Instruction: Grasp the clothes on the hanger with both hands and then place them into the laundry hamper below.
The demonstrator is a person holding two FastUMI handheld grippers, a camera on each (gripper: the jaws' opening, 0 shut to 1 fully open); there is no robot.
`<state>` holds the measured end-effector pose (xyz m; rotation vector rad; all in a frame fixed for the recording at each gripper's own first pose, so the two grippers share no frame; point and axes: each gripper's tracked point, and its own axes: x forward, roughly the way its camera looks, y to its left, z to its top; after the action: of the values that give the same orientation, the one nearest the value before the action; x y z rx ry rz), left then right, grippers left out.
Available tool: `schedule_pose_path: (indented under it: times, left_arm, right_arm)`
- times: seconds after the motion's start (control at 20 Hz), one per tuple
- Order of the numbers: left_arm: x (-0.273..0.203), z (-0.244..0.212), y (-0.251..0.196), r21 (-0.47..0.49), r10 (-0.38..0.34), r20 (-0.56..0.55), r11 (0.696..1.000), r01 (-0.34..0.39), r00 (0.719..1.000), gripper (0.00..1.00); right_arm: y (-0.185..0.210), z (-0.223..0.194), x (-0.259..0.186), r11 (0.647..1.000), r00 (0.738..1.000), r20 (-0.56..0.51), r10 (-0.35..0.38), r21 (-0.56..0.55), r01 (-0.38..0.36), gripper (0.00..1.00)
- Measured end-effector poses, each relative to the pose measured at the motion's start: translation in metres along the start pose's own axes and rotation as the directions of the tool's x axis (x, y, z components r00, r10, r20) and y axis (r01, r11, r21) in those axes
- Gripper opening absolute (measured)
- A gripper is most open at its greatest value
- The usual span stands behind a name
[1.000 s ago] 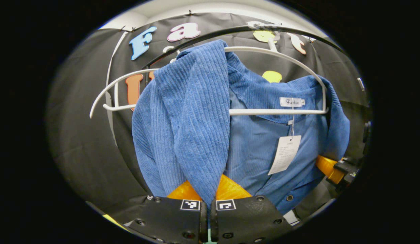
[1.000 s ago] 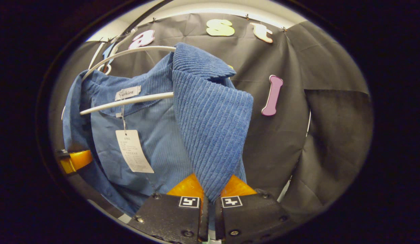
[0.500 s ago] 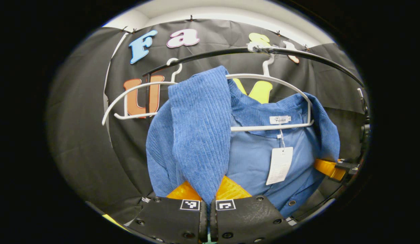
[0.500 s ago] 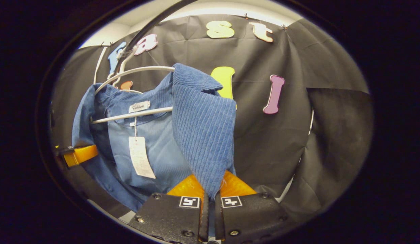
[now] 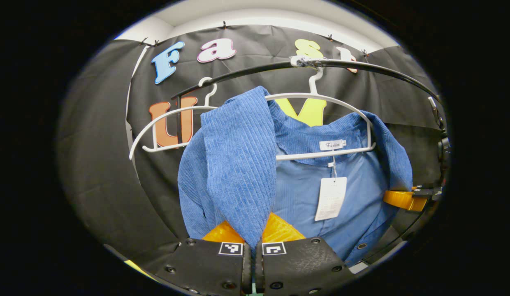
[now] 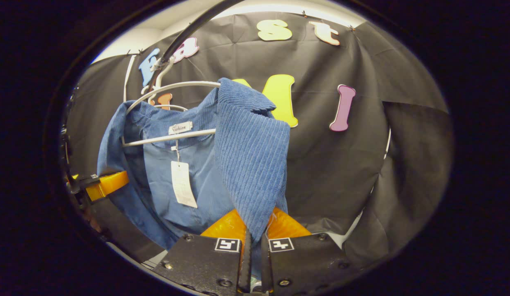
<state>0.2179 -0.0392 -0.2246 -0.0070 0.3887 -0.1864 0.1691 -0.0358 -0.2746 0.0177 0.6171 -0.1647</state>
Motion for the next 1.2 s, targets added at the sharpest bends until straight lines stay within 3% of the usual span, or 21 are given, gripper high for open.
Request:
schedule_pose_path:
  times: [0.1, 0.2, 0.55, 0.6, 0.65, 0.75, 0.95, 1.0, 1.05, 1.2]
  left_arm:
    - [0.000, 0.003, 0.000, -0.001, 0.001, 0.000, 1.000, -0.001, 1.000, 0.08]
    - [-0.001, 0.009, 0.001, 0.004, -0.001, 0.005, 1.000, 0.001, 1.000, 0.04]
    - [-0.004, 0.038, 0.009, 0.027, -0.021, 0.026, 0.999, 0.020, 0.999, 0.03]
    - [-0.005, 0.043, 0.011, 0.028, -0.006, 0.034, 1.000, 0.005, 0.999, 0.08]
    - [-0.007, 0.048, 0.014, 0.036, 0.012, 0.042, 0.999, -0.014, 0.999, 0.03]
    - [-0.013, 0.059, 0.024, 0.059, 0.056, 0.070, 0.996, -0.061, 0.996, 0.03]
    - [-0.017, 0.095, 0.059, 0.057, 0.125, 0.118, 0.990, -0.133, 0.985, 0.04]
    - [-0.017, 0.101, 0.066, 0.052, 0.131, 0.120, 0.989, -0.138, 0.984, 0.08]
    - [-0.018, 0.103, 0.072, 0.052, 0.134, 0.122, 0.989, -0.141, 0.983, 0.03]
    - [-0.019, 0.112, 0.086, 0.051, 0.140, 0.120, 0.988, -0.147, 0.983, 0.03]
  right_arm:
    - [-0.003, 0.004, 0.002, 1.000, 1.000, 0.008, 0.005, -0.008, -0.005, 0.14]
    - [0.000, 0.009, -0.002, 1.000, 0.999, 0.022, 0.030, -0.010, -0.030, 0.14]
    - [-0.027, 0.041, -0.013, 0.998, 0.993, 0.108, -0.056, -0.019, 0.059, 0.06]
    - [-0.034, 0.050, -0.017, 0.995, 0.986, 0.141, -0.088, -0.032, 0.093, 0.05]
    - [-0.033, 0.052, -0.020, 0.995, 0.986, 0.142, -0.091, -0.024, 0.096, 0.05]
    - [-0.033, 0.056, -0.017, 0.992, 0.980, 0.162, -0.119, -0.019, 0.124, 0.05]
    - [-0.040, 0.078, -0.020, 0.967, 0.932, 0.315, -0.178, -0.118, 0.225, 0.05]
    - [-0.036, 0.075, -0.019, 0.968, 0.934, 0.311, -0.177, -0.115, 0.222, 0.05]
    - [-0.030, 0.075, -0.017, 0.977, 0.943, 0.292, -0.162, -0.089, 0.196, 0.05]
    - [-0.034, 0.078, -0.023, 0.987, 0.954, 0.258, -0.153, -0.011, 0.161, 0.06]
